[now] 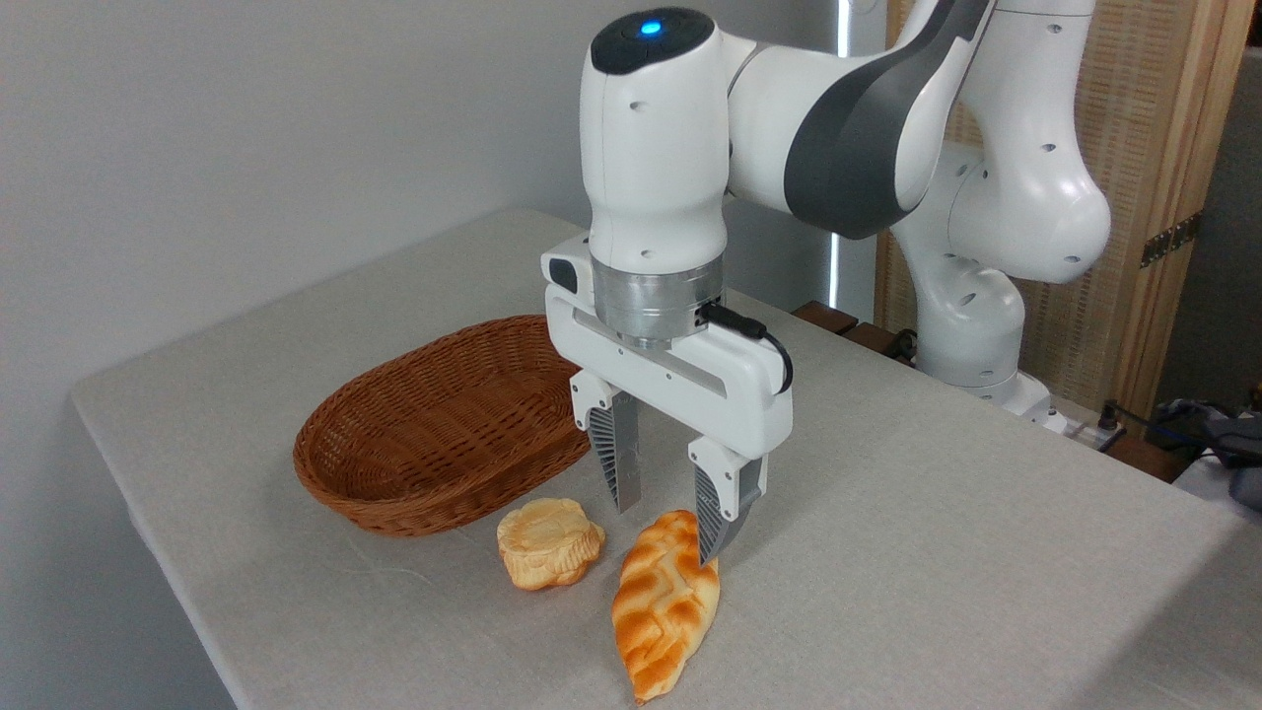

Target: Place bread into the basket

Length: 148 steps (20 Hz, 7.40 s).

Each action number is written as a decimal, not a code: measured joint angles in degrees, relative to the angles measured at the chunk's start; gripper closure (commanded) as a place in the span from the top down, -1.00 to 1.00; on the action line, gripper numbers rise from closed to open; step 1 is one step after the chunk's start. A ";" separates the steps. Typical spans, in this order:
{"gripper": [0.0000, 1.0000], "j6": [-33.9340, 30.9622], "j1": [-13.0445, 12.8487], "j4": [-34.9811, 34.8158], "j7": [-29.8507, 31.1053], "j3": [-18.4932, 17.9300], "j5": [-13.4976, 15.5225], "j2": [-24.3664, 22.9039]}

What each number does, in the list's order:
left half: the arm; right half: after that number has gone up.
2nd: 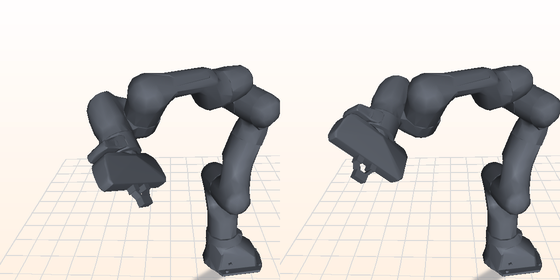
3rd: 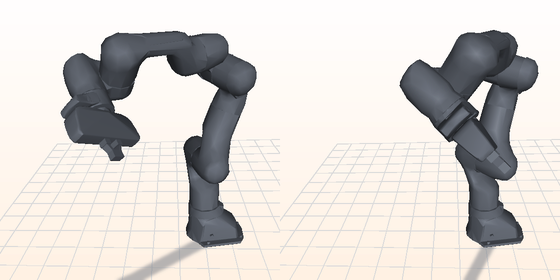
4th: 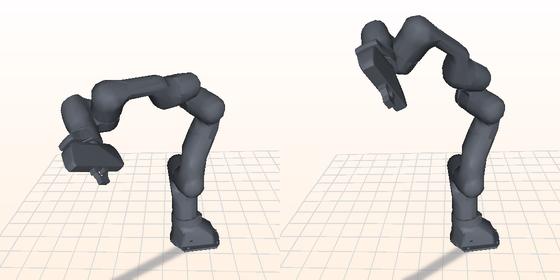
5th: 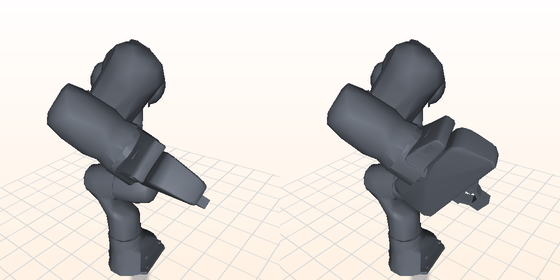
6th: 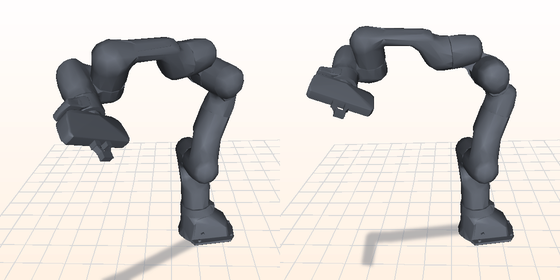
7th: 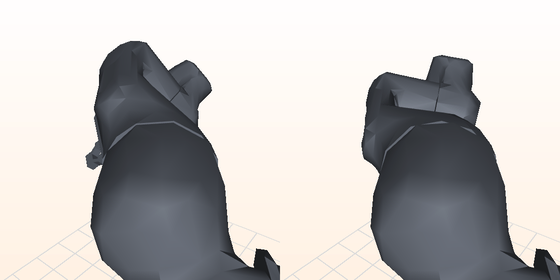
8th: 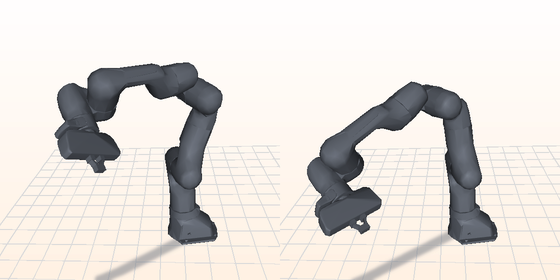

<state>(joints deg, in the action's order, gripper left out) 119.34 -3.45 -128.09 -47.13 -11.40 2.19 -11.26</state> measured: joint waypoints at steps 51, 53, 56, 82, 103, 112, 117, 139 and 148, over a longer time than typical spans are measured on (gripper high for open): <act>-0.73 10.32 -2.34 -5.89 -3.79 0.25 -3.97 1.91; -0.76 10.32 -2.41 -5.89 -3.79 0.26 -3.96 1.91; -0.76 10.32 -2.41 -5.84 -3.79 0.26 -3.94 1.83; -0.57 -1.87 -2.62 21.08 35.45 18.92 13.90 14.31; 1.00 -0.26 -2.77 21.60 39.47 22.34 13.91 16.71; 1.00 -0.26 -2.77 21.62 39.47 22.34 13.91 16.71; 1.00 -0.40 -2.62 22.09 39.47 22.05 13.91 16.59; 1.00 -31.03 -1.70 39.81 4.43 6.58 1.18 11.46; 1.00 -31.01 -1.89 39.80 7.69 6.36 1.76 11.14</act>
<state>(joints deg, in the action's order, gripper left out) 88.32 -5.34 -88.29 -39.43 -5.04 3.95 -0.12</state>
